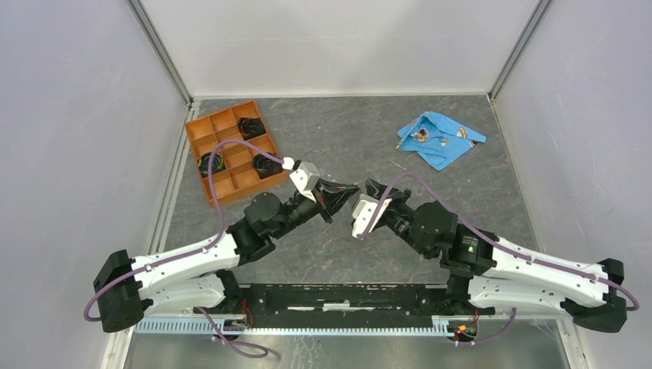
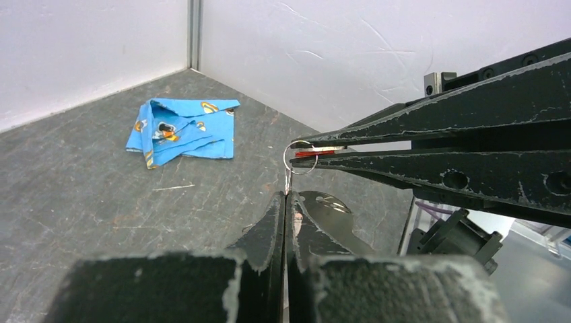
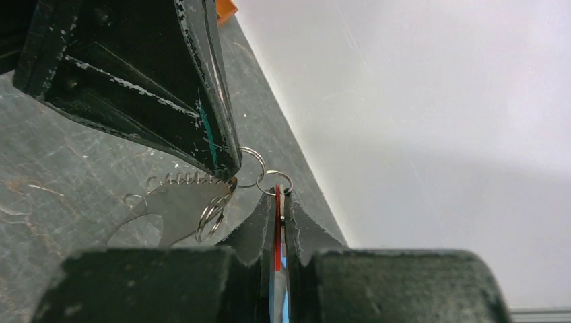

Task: Remove the keys from the keyring

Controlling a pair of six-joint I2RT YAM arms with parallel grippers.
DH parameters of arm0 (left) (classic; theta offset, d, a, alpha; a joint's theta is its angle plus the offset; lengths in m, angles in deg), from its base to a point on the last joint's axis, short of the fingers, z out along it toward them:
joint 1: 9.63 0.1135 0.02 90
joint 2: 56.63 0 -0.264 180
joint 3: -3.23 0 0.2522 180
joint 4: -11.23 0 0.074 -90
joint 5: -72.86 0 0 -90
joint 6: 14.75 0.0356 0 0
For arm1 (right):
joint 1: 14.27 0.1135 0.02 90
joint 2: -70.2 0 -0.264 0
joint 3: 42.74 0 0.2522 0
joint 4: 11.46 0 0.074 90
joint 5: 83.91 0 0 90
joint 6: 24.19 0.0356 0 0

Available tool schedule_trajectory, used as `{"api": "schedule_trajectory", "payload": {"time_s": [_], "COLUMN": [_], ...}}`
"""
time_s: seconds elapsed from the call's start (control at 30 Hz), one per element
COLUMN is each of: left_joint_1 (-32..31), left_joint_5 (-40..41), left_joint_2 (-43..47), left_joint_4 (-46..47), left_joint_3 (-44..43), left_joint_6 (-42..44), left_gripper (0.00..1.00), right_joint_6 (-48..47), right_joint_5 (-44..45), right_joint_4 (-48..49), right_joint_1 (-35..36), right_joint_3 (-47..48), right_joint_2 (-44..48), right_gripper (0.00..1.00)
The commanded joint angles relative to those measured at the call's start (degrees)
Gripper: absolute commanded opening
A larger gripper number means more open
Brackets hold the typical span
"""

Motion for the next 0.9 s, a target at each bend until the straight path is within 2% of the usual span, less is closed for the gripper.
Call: {"api": "schedule_trajectory", "payload": {"time_s": [0.0,0.33,0.67,0.87], "left_joint_1": [0.27,0.1,0.14,0.11], "left_joint_5": [-1.26,1.21,5.71,4.89], "left_joint_2": [0.89,0.56,-3.9,-5.07], "left_joint_4": [3.64,1.63,-7.8,-10.25], "left_joint_3": [1.22,-0.37,-7.87,-10.7], "left_joint_6": [6.35,6.72,-1.44,-5.15], "left_gripper": [0.02,0.02,0.02,0.02], "right_joint_6": [-6.23,-11.1,-10.99,-14.4], "right_joint_5": [1.94,4.48,-3.17,-2.16], "right_joint_4": [9.83,16.33,17.03,15.04], "right_joint_1": [0.02,0.0,2.3,5.34], "right_joint_3": [-1.83,-4.75,-3.11,-2.17], "right_joint_2": [1.41,1.37,0.71,0.12], "right_gripper": [0.01,0.01,0.01,0.01]}}
